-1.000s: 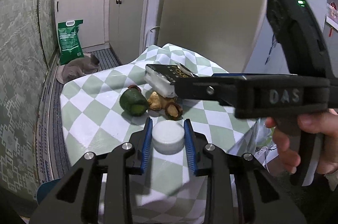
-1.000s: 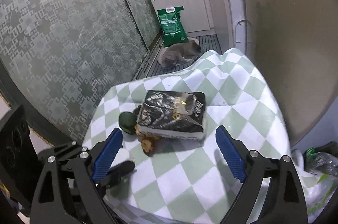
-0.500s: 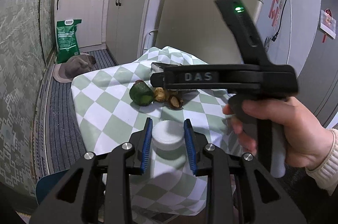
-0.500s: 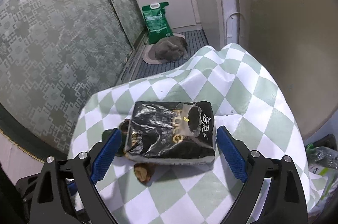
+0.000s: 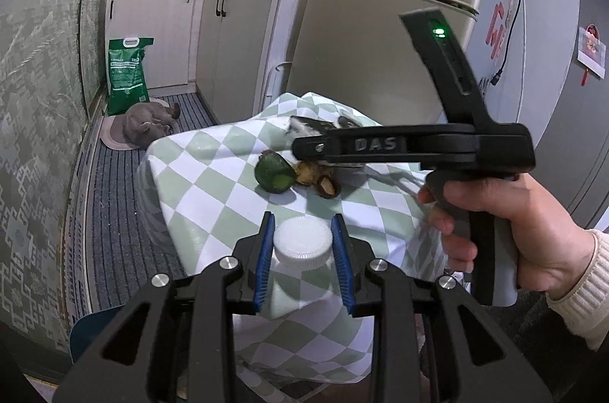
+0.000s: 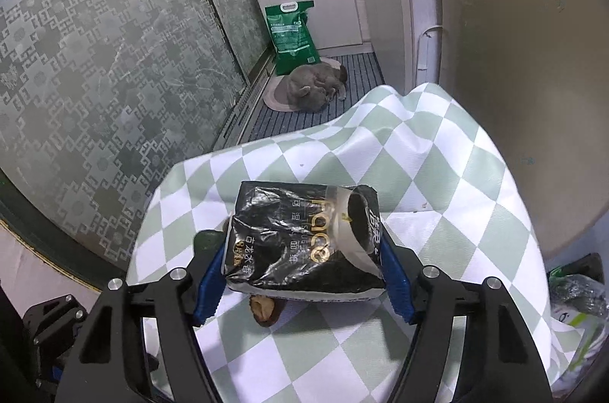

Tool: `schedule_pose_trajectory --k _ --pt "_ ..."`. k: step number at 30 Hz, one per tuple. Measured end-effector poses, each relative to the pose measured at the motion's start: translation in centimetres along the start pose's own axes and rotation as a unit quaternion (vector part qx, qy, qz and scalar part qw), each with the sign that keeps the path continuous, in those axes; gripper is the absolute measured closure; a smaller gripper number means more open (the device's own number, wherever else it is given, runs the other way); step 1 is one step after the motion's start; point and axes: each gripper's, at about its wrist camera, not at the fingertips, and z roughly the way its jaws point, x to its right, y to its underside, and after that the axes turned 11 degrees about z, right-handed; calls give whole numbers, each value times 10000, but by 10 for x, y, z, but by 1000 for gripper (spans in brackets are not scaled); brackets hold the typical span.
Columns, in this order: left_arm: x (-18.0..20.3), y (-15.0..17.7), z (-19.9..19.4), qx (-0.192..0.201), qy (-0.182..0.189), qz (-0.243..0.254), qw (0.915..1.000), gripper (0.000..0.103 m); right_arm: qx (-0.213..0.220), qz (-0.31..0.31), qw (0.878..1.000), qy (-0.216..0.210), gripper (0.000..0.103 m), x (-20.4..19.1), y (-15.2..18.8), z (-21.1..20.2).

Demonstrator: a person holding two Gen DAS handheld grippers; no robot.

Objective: Collect trash
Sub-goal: 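Close the left tool on the white lid while the right tool grasps the black coffee packet, then carry the lid over the green bin and open the left tool while the right tool carries the packet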

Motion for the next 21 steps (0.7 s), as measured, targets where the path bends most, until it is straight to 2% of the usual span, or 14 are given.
schedule_pose_trajectory --k 8,21 --pt "-15 3 -15 98 -135 -129 9998 71 80 -212 9995 -230 32 -13 -4 -26" --pt "-54 27 -43 -3 -541 -417 9977 71 -210 -1020 9909 -853 32 -81 20 -47"
